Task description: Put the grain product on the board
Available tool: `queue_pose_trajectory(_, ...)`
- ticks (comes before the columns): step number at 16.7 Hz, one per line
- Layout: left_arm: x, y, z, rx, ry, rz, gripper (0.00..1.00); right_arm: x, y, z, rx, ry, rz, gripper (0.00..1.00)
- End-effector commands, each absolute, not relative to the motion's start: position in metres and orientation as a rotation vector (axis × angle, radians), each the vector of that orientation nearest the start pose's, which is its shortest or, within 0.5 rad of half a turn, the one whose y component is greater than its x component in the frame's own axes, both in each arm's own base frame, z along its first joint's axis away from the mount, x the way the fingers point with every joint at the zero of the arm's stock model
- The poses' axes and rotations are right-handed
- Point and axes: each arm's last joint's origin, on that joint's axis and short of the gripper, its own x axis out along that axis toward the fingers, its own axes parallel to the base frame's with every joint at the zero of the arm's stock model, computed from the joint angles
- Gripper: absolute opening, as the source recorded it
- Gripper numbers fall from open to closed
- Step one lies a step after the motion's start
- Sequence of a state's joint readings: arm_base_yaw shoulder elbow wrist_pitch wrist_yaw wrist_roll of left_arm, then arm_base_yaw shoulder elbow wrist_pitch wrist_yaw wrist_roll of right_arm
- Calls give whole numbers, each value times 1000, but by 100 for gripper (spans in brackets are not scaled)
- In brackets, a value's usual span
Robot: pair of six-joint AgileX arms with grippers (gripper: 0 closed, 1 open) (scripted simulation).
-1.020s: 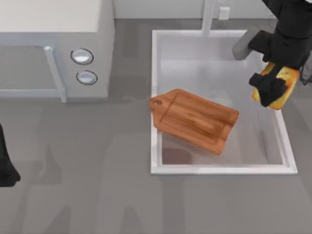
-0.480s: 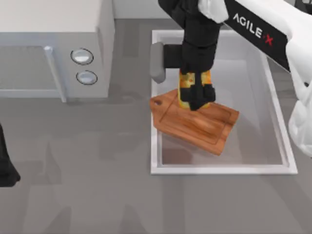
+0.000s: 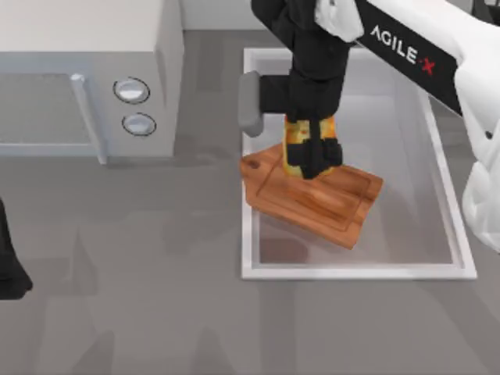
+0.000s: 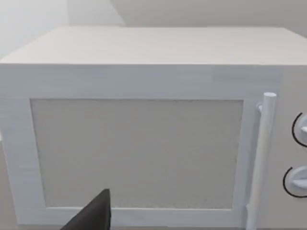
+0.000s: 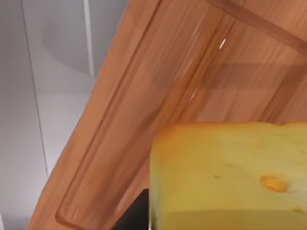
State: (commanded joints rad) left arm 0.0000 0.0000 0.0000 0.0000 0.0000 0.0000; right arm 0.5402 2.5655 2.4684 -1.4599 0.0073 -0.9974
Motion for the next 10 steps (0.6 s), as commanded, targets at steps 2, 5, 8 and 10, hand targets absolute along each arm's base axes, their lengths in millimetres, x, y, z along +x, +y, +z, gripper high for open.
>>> queue_pose_trajectory(2, 106, -1, 160, 0, 0, 0, 100, 424, 262, 172, -1193, 1211, 1193, 0)
queue_pose_trajectory(5, 106, -1, 160, 0, 0, 0, 100, 422, 263, 153, -1191, 1230, 1209, 0)
queue_pose_trajectory(8, 106, -1, 160, 0, 0, 0, 100, 422, 263, 147, -1195, 1211, 1201, 0)
queue_pose_trajectory(10, 106, -1, 160, 0, 0, 0, 100, 422, 263, 142, -1198, 1211, 1200, 0)
